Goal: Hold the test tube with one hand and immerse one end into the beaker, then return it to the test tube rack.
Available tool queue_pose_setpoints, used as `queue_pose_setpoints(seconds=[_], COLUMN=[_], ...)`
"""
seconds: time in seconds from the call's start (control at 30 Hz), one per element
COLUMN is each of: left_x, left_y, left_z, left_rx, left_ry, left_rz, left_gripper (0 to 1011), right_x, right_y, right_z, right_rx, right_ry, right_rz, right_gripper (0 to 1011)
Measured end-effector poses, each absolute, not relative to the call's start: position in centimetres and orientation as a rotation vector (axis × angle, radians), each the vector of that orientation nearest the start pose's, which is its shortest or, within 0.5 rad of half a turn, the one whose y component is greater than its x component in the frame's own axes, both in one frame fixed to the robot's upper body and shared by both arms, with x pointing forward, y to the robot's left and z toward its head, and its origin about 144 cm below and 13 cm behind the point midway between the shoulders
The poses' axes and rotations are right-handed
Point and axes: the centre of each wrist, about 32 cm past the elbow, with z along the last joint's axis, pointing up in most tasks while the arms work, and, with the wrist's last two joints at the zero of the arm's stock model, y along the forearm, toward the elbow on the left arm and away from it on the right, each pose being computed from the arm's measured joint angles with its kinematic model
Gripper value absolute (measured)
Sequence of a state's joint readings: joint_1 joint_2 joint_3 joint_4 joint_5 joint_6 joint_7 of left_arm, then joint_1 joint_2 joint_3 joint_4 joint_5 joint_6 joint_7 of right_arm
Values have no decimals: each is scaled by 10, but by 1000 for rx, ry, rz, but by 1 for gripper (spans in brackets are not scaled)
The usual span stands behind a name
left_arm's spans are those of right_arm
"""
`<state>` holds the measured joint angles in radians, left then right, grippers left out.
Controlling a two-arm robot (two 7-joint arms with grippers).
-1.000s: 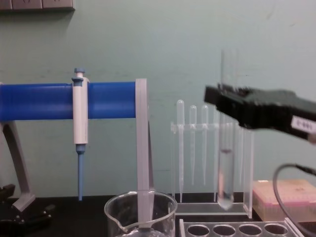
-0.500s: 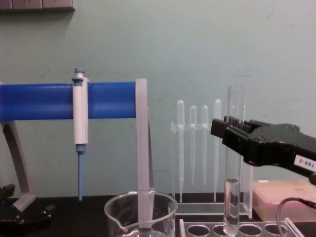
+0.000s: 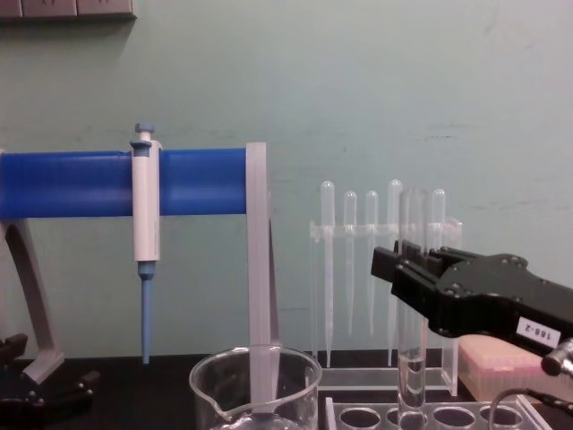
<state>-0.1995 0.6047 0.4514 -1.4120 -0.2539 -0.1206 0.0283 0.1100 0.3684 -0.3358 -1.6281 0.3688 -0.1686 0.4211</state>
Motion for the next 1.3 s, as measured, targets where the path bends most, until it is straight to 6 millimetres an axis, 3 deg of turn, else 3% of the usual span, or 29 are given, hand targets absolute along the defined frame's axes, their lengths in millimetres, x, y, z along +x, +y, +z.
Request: queue_pose_setpoints(seconds=[0.83,1.17,1.3], left_x=[489,489,489], left_y=[310,310,310], left_z=[1140,1140,1140], left_rx=[304,304,304], left_ry=[-285,-285,-285], left_rz=[1248,1248,1248], left_gripper=[1000,1000,1000], right_x=[477,479,474], right_y=[-232,-230,-229], right_z=[1145,1141,1140], right_rx=[97,71,50], right_ry=[-150,-156,-150], right_rz=[-820,-809,-826], right_gripper=[224,227,339])
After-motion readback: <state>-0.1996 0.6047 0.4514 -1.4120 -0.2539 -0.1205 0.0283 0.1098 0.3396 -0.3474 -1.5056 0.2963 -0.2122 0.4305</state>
